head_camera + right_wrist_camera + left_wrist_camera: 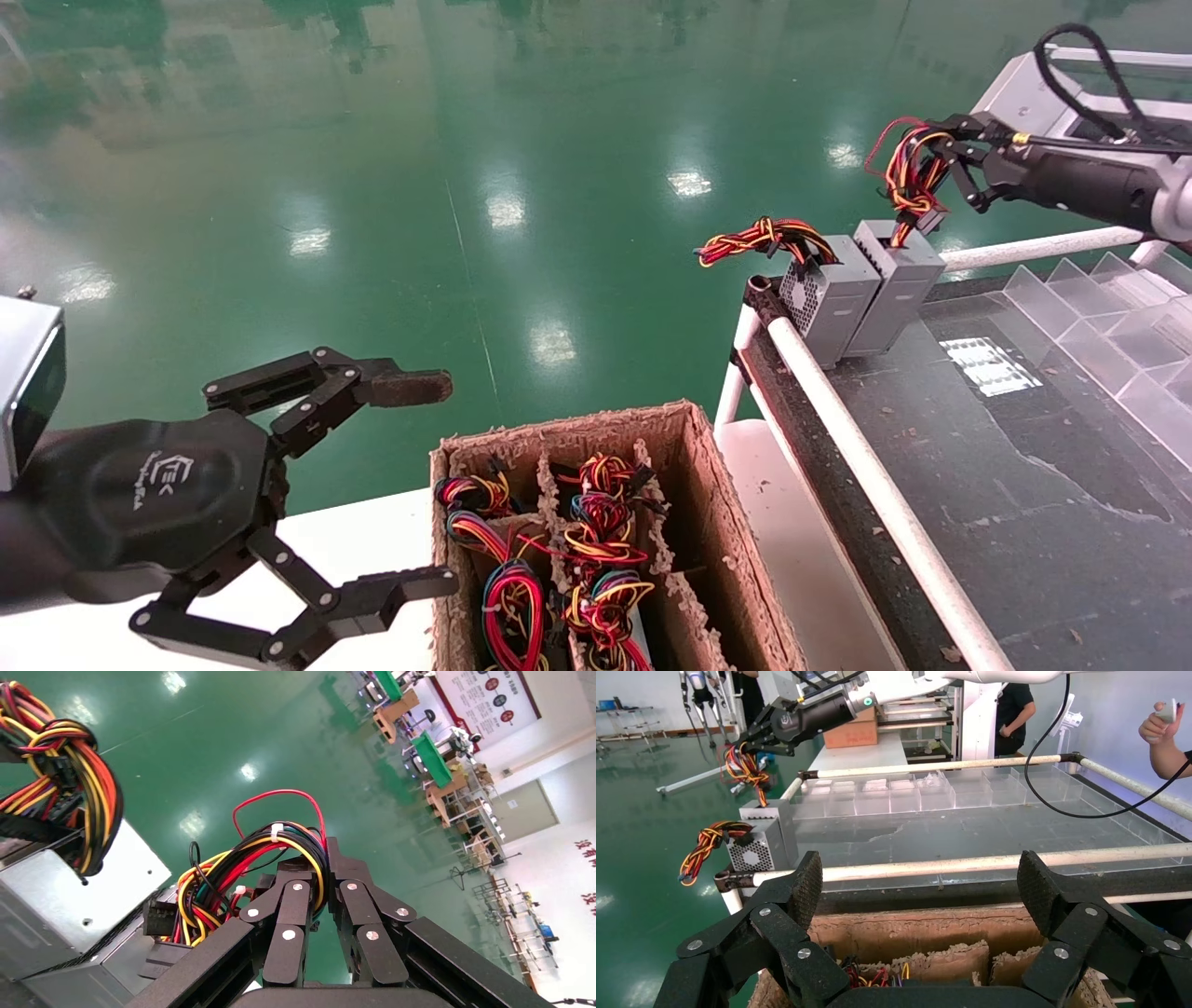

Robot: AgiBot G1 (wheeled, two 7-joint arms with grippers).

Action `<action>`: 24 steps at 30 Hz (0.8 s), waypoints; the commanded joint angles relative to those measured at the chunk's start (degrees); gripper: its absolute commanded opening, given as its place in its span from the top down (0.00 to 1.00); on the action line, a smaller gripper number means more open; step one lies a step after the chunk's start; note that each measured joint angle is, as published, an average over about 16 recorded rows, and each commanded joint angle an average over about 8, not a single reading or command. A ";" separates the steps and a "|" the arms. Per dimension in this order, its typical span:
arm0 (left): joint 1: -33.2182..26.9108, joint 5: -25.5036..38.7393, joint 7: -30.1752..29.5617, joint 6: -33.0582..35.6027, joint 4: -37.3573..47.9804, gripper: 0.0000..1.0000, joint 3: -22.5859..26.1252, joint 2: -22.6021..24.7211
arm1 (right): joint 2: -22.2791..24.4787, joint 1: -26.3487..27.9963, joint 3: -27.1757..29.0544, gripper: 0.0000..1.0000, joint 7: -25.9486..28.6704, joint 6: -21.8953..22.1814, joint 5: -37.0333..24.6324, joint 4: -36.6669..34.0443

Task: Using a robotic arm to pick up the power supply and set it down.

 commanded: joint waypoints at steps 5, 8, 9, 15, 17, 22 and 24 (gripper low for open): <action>0.00 0.00 0.00 0.00 0.00 0.00 0.00 0.00 | -0.51 0.21 0.03 0.62 -1.38 -0.06 0.05 -1.29; 0.00 0.00 0.00 0.00 0.00 0.00 0.00 0.00 | -0.65 0.28 0.09 0.26 -1.92 0.04 0.12 -1.78; 0.00 0.00 0.00 0.00 0.00 0.00 0.00 0.00 | -0.70 0.32 0.10 0.16 -2.07 0.08 0.14 -1.93; 0.00 0.00 0.00 0.00 0.00 0.00 0.01 0.00 | -0.82 0.61 0.13 0.00 -2.69 0.04 0.17 -2.70; 0.00 0.00 0.00 0.00 0.00 0.00 0.01 0.00 | -0.79 0.68 0.15 0.00 -2.92 -0.04 0.19 -2.86; 0.00 -0.01 0.00 0.00 0.00 0.00 0.01 0.00 | -0.68 0.77 0.20 0.00 -3.48 -0.33 0.26 -3.16; 0.00 -0.01 0.00 0.00 0.00 0.00 0.01 0.00 | -0.63 0.81 0.19 0.00 -3.62 -0.49 0.24 -3.29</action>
